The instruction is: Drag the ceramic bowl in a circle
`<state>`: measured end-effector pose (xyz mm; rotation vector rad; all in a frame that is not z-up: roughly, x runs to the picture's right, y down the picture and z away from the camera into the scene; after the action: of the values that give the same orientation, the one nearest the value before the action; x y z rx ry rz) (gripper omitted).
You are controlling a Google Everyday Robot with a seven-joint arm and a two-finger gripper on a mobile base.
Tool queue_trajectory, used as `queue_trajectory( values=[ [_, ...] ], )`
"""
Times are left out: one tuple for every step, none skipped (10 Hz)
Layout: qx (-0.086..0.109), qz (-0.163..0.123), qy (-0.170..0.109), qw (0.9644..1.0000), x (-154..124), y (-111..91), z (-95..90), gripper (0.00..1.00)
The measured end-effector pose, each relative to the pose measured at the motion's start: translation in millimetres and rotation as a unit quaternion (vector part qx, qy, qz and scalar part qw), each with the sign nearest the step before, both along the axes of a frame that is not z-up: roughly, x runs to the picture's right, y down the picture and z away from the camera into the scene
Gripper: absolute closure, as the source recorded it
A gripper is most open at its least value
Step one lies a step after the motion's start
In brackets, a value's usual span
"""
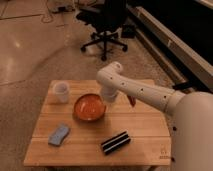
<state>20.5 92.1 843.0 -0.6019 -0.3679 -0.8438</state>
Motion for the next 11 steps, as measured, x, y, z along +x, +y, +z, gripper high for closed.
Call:
queue_trajectory(
  values=[
    [0.001, 0.013, 0.012, 0.9998, 15, 5, -0.6, 0.58],
    [0.003, 0.016, 0.013, 0.9998, 17, 6, -0.7, 0.58],
    [0.008, 0.015, 0.011, 0.9998, 15, 3, 3.2, 0.58],
    [0.022, 0.000, 0.009, 0.9997, 10, -10, 7.0, 0.58],
    [0.021, -0.003, 0.008, 0.9997, 12, -18, 7.1, 0.58],
    [0.017, 0.000, 0.009, 0.9998, 16, -17, 7.2, 0.58],
    [0.014, -0.002, 0.012, 0.9998, 8, -8, 7.6, 0.58],
    [0.016, -0.001, 0.009, 0.9998, -4, -3, 6.9, 0.58],
    [0.018, -0.003, 0.007, 0.9998, -12, -4, 6.7, 0.58],
    [0.017, -0.010, 0.005, 0.9998, -16, -7, 8.5, 0.58],
    [0.017, -0.022, 0.000, 0.9996, -21, -6, 9.0, 0.58]
  ],
)
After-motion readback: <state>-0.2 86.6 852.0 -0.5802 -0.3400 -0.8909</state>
